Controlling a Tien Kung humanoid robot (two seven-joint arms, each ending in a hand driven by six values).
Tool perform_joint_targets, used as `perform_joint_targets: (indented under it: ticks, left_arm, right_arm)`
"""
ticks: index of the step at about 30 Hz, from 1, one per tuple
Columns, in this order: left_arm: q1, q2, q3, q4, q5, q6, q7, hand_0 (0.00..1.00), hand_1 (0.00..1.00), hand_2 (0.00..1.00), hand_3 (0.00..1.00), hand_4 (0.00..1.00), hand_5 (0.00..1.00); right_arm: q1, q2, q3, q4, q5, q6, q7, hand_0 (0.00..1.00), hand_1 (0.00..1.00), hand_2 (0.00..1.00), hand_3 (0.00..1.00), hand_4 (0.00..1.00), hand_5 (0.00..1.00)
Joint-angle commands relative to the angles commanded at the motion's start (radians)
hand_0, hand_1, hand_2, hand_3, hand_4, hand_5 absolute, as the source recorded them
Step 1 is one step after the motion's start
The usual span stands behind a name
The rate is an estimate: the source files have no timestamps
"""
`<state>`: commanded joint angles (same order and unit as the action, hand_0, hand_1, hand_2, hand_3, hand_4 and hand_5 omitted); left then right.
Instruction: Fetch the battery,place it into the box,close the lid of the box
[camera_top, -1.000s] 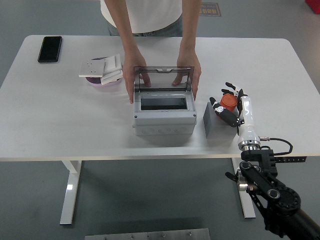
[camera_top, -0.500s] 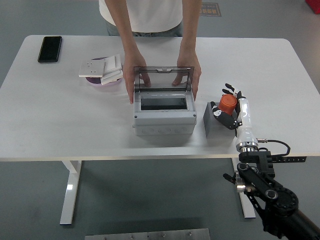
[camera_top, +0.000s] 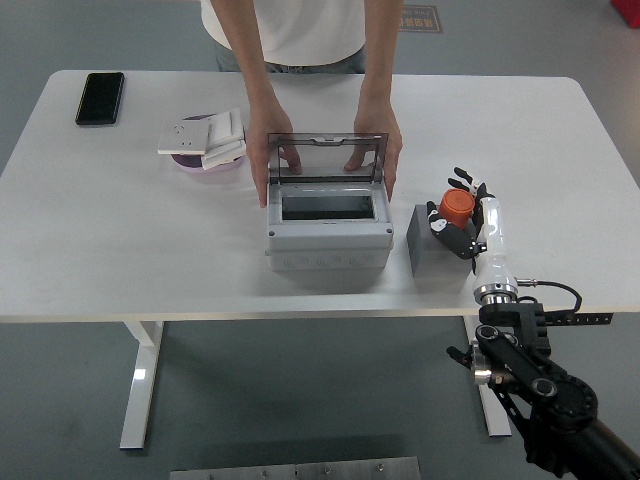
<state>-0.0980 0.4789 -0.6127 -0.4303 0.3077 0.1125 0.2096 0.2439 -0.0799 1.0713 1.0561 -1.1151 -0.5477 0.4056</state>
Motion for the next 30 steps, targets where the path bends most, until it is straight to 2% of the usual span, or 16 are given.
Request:
perform_joint_targets:
  ticks: [4,5,10,11,16,17,22,23,28,30]
  left_arm:
    - [0.000,-0.001,-0.001,0.000,0.000,0.000,0.000,0.639,0.739,0.584,0.521,0.381,0.002]
    - [0.000,-0.001,-0.001,0.000,0.001,0.000,0.001,0.638,0.740,0.584,0.521,0.373,0.002]
    - [0.000,-0.002,-0.001,0.000,0.001,0.000,0.001,0.638,0.740,0.584,0.521,0.373,0.002]
    - [0.000,-0.002,-0.002,0.000,0.001,0.000,0.001,0.638,0.740,0.583,0.521,0.372,0.002]
    - [0.000,-0.003,-0.002,0.000,0.003,0.000,0.002,0.638,0.740,0.583,0.521,0.372,0.002]
    - [0.000,-0.003,-0.003,0.000,0.004,0.000,0.002,0.638,0.740,0.583,0.520,0.371,0.002]
    - [-0.002,-0.003,-0.005,0.000,0.008,-0.001,0.004,0.638,0.740,0.583,0.520,0.371,0.002]
    - [-0.002,-0.004,-0.005,0.000,0.009,-0.002,0.004,0.638,0.740,0.583,0.520,0.370,0.002]
    - [-0.002,-0.004,-0.006,0.000,0.012,-0.002,0.006,0.638,0.740,0.583,0.520,0.370,0.002]
    - [-0.001,-0.004,-0.006,0.000,0.013,-0.002,0.006,0.638,0.740,0.582,0.520,0.371,0.002]
  right_arm:
    - [0.000,0.000,0.001,-0.003,0.021,-0.001,0.009,0.652,0.655,0.587,0.660,0.621,0.002]
    - [0.001,0.000,0.000,-0.003,0.025,-0.002,0.010,0.619,0.546,0.529,0.573,0.591,0.002]
    - [0.002,0.001,-0.003,-0.004,0.037,-0.004,0.014,0.619,0.546,0.529,0.573,0.591,0.002]
    - [0.003,0.002,-0.004,-0.003,0.038,-0.004,0.013,0.618,0.487,0.481,0.507,0.552,0.002]
    - [0.005,0.003,-0.007,-0.003,0.039,-0.006,0.011,0.618,0.487,0.481,0.507,0.552,0.002]
    - [0.005,0.003,-0.008,-0.003,0.039,-0.006,0.011,0.620,0.449,0.443,0.453,0.504,0.002]
    - [0.014,0.004,-0.009,-0.006,0.040,-0.007,0.009,0.620,0.449,0.443,0.453,0.504,0.002]
    - [0.016,0.004,-0.009,-0.008,0.040,-0.007,0.009,0.591,0.440,0.438,0.450,0.510,0.002]
    - [0.029,0.003,-0.011,-0.009,0.038,-0.009,0.006,0.591,0.440,0.438,0.450,0.510,0.002]
    - [0.031,0.002,-0.011,-0.010,0.040,-0.009,0.006,0.563,0.436,0.428,0.444,0.507,0.002]
